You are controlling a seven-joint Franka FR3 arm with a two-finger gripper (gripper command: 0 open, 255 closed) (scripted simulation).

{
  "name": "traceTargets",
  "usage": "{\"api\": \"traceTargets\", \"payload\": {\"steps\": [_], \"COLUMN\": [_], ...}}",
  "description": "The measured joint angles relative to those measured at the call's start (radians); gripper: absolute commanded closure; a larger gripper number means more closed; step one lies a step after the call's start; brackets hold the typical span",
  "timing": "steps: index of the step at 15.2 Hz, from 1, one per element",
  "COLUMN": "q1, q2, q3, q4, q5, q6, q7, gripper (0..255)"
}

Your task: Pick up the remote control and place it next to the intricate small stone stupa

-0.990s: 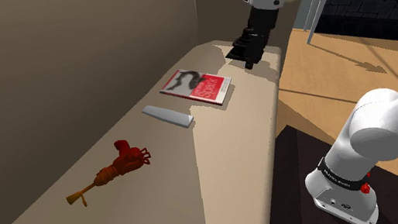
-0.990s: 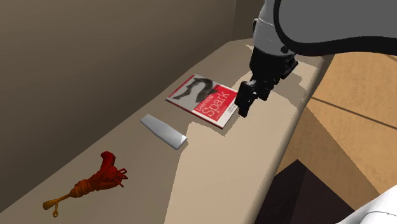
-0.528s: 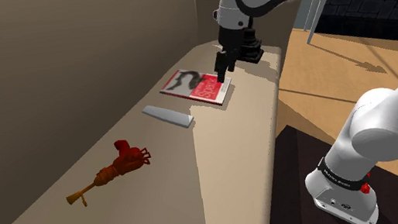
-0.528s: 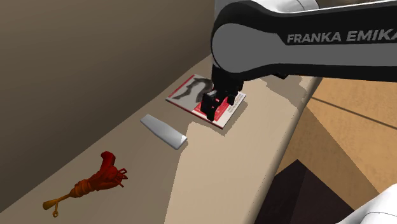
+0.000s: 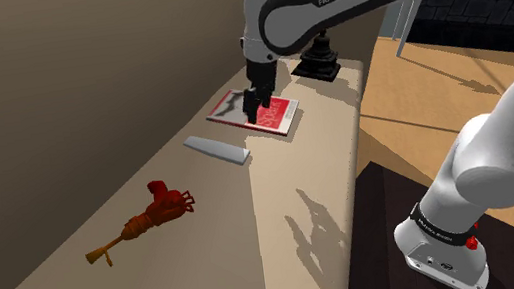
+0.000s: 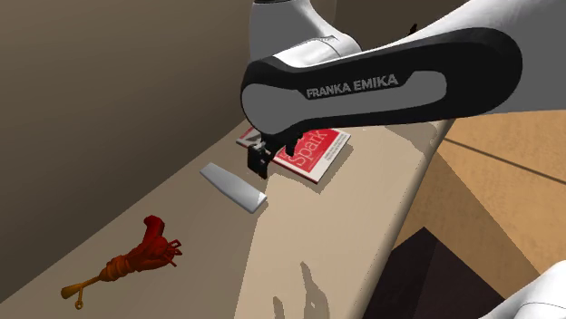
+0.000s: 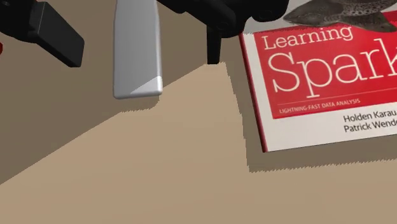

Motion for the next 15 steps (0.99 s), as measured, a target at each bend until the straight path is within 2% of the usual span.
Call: {"api": "traceTargets", "payload": {"steps": [7,12,15], "q1": [0.039,0.076,0.083], "q2": [0.266,0.432,0.464], "q3": [0.043,0.049,0.047], "q4": [0.182,0.325,0.327], "q5": [-0.085,-0.147,-0.159], "q6": [0.087,0.109,0.138], "q7": [0.075,0.112,0.122], "gripper": [0,0,0]}}
